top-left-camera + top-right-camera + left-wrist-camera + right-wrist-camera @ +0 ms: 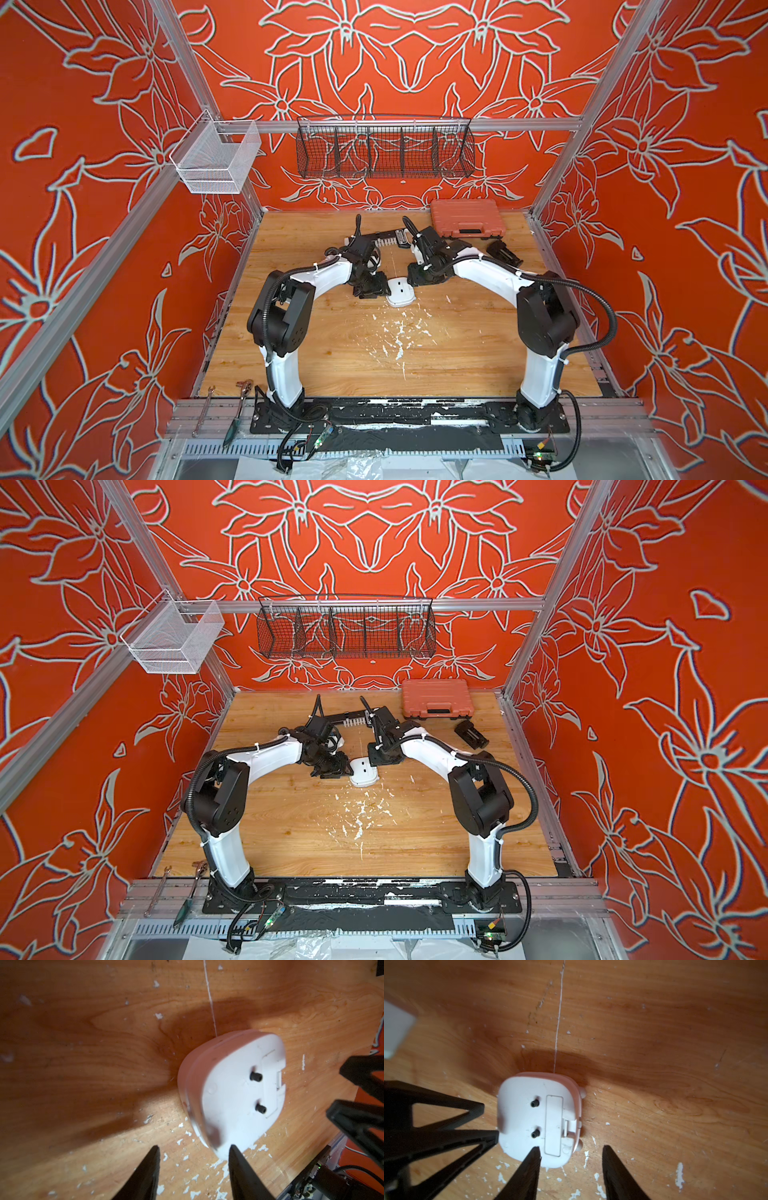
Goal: Insert the battery into the alarm
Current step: Install the cover on the alarm, then adjust the alarm at the center of the board.
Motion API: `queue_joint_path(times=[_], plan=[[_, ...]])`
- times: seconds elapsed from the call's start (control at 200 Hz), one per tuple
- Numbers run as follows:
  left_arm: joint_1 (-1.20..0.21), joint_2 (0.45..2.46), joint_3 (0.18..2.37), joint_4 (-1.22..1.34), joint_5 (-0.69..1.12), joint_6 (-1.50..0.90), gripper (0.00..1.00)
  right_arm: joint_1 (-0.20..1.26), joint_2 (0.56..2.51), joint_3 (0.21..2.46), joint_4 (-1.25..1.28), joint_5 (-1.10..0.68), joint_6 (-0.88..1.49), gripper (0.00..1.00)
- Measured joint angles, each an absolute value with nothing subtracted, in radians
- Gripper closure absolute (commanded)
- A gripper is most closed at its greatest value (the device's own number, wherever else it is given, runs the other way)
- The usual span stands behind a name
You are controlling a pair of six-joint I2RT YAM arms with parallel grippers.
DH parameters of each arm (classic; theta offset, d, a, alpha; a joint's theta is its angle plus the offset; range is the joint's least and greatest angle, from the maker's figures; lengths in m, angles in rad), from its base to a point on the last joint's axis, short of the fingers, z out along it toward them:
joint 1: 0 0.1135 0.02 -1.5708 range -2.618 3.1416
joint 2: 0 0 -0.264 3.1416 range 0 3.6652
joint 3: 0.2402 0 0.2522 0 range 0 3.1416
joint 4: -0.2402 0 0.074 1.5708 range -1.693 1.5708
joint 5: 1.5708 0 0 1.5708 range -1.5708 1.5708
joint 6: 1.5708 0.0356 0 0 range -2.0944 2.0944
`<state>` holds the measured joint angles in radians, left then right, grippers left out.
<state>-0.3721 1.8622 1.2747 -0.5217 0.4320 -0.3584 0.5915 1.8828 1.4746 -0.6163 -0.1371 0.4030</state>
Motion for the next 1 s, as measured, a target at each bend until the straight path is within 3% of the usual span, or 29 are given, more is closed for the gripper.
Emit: queue_joint_path(times=[0.095, 0.115, 0.14, 0.315, 0.635, 1.001], plan=[[-0.365, 1.814, 1.268, -0.513, 0.438, -0.368, 0.40, 0.606, 1.868, 1.452, -0.604, -0.137, 0.406, 0.18], [-0.361, 1.798, 1.260, -0.505, 0.440, -0.373, 0.40, 0.609, 1.868, 1.448, -0.603, -0.136, 0.406, 0.07], [-0.356, 1.781, 1.249, -0.495, 0.446, -0.379, 0.39, 0.614, 1.868, 1.443, -0.601, -0.136, 0.401, 0.02], [-0.289, 1.675, 1.173, -0.456, 0.493, -0.425, 0.36, 0.653, 1.868, 1.431, -0.601, -0.122, 0.410, 0.02], [-0.210, 1.673, 1.035, -0.314, 0.654, -0.528, 0.32, 0.728, 1.947, 1.482, -0.618, -0.092, 0.422, 0.02], [-0.176, 1.673, 0.991, -0.273, 0.694, -0.543, 0.33, 0.762, 2.023, 1.577, -0.673, -0.003, 0.457, 0.02]])
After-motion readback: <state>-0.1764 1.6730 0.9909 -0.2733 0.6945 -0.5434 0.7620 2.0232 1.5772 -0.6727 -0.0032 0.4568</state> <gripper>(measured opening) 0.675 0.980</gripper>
